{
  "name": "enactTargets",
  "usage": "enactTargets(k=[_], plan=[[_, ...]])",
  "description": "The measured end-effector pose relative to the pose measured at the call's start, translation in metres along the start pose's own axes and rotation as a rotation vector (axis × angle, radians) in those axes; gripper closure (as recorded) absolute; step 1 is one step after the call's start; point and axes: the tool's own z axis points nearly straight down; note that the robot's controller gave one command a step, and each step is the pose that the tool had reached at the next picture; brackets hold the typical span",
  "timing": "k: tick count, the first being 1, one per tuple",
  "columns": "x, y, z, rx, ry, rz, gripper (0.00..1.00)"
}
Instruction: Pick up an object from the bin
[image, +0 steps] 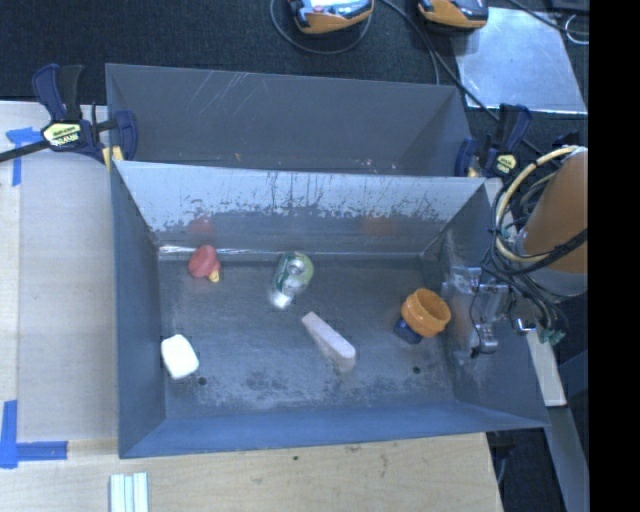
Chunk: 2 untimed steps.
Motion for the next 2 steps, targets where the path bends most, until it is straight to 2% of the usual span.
enactTargets(k=[1,2], plan=[[-0.002,0.001,-0.005,0.002,-0.008,-0.004,0.0],[-0.031,0.032,0.081,-0.001,0.0,-0.029,0.0]])
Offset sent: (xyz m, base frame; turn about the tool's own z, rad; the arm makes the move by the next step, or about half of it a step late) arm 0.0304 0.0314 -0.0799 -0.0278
